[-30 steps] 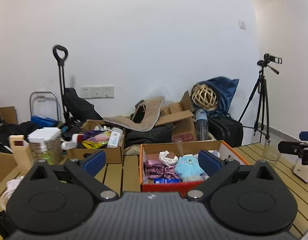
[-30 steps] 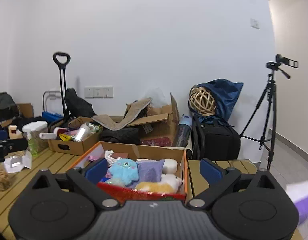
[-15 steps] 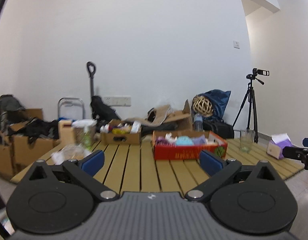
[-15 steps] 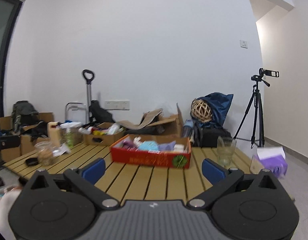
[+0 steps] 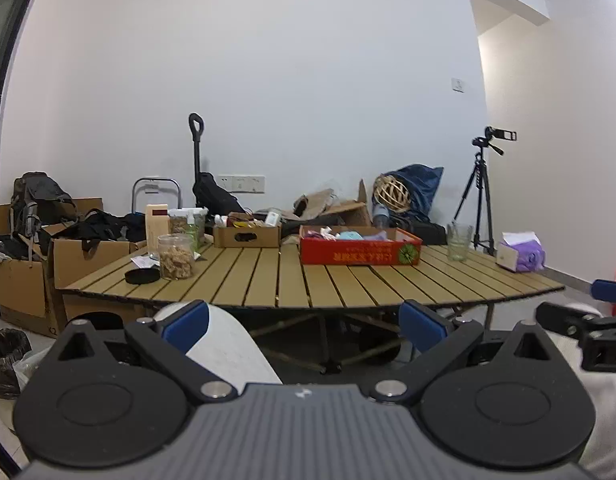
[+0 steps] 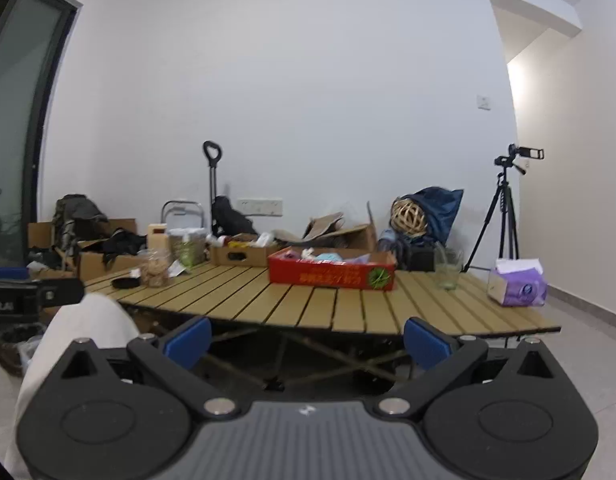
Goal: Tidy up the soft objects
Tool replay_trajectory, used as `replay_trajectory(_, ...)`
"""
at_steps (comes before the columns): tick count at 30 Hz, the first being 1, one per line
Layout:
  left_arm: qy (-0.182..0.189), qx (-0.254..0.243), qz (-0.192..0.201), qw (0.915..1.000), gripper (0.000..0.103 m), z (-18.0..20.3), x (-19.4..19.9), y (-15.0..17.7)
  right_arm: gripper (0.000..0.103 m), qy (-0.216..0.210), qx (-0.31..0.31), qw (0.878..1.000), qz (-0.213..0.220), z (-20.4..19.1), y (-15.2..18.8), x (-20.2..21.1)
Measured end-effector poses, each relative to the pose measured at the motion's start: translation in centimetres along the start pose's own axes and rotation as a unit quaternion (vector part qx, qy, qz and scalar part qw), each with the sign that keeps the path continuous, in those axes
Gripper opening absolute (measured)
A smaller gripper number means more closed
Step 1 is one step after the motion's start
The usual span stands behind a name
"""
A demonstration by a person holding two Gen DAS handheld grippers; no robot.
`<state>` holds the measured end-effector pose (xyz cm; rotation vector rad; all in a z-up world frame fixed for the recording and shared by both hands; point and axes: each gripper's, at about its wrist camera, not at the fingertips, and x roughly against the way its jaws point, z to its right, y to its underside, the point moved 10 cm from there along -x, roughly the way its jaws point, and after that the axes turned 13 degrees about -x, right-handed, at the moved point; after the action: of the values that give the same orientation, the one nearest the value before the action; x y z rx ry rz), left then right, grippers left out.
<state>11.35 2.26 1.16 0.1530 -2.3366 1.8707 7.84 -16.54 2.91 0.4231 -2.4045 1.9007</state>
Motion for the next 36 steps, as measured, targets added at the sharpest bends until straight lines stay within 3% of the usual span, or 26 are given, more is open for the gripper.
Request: replay_trajectory(36, -0.002, -0.009, 0.02, 0.9998, 0.103, -0.4, 1.3, 0.0, 0.103, -0.001, 0.007, 1.0, 0.017, -0.8, -0.2, 0.9)
